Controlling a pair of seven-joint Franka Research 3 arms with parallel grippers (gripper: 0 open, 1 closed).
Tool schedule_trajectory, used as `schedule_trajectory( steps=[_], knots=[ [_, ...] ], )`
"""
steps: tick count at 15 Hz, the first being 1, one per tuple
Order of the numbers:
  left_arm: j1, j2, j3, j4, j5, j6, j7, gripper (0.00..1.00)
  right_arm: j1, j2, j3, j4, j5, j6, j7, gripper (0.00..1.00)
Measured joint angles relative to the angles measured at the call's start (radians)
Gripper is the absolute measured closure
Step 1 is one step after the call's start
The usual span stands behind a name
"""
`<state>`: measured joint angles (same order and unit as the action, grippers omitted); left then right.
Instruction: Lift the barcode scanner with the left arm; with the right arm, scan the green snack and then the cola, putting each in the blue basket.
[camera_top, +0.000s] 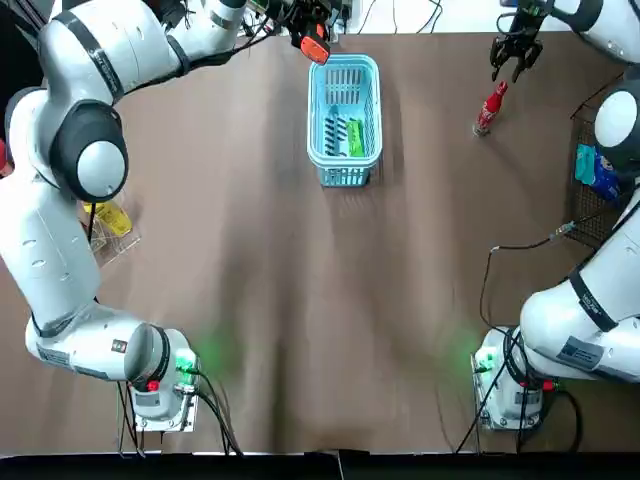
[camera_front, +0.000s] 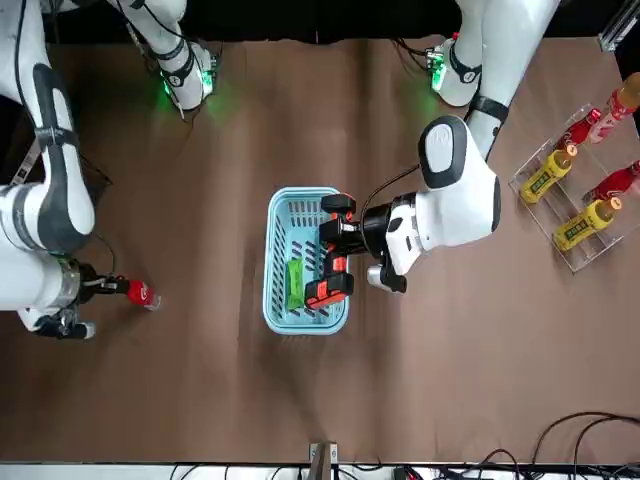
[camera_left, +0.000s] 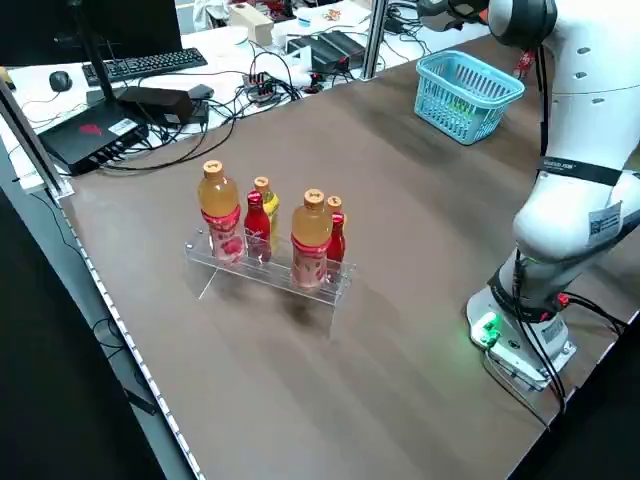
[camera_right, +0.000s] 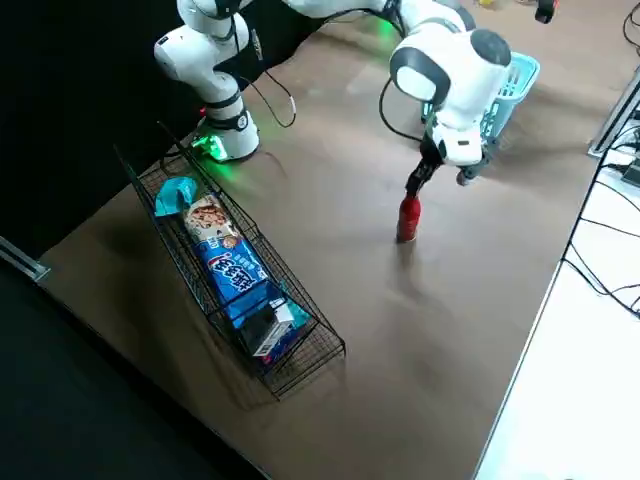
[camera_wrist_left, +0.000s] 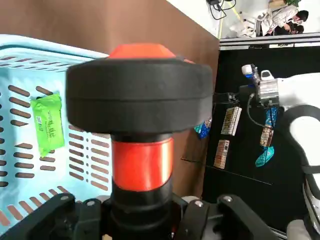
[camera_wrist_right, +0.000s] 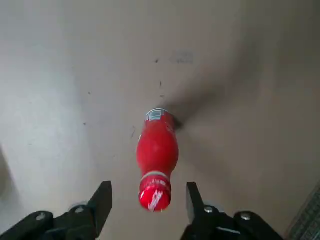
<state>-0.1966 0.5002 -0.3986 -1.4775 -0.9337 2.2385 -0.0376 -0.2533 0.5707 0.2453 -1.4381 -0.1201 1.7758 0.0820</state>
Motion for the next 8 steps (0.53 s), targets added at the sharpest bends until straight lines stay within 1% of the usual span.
schedule_trajectory(
  steps=[2, 5, 6, 7, 8],
  knots=[
    [-0.001, 0.0, 0.0, 0.0, 0.0, 0.0, 0.0, 0.93, -0.001, 0.019, 0.0, -0.003, -0.002, 0.0, 0.0, 0.32],
    [-0.001, 0.0, 0.0, 0.0, 0.0, 0.0, 0.0, 0.93, -0.001, 0.024, 0.0, -0.024, -0.002, 0.0, 0.0, 0.36],
    [-0.001, 0.0, 0.0, 0.0, 0.0, 0.0, 0.0, 0.93, -0.001, 0.024, 0.0, -0.026, -0.002, 0.0, 0.0, 0.41],
    [-0.001, 0.0, 0.0, 0.0, 0.0, 0.0, 0.0, 0.93, -0.001, 0.024, 0.0, -0.026, -0.002, 0.0, 0.0, 0.41],
    [-0.001, 0.0, 0.0, 0.0, 0.0, 0.0, 0.0, 0.93, -0.001, 0.024, 0.0, -0.026, -0.003, 0.0, 0.0, 0.45]
  ],
)
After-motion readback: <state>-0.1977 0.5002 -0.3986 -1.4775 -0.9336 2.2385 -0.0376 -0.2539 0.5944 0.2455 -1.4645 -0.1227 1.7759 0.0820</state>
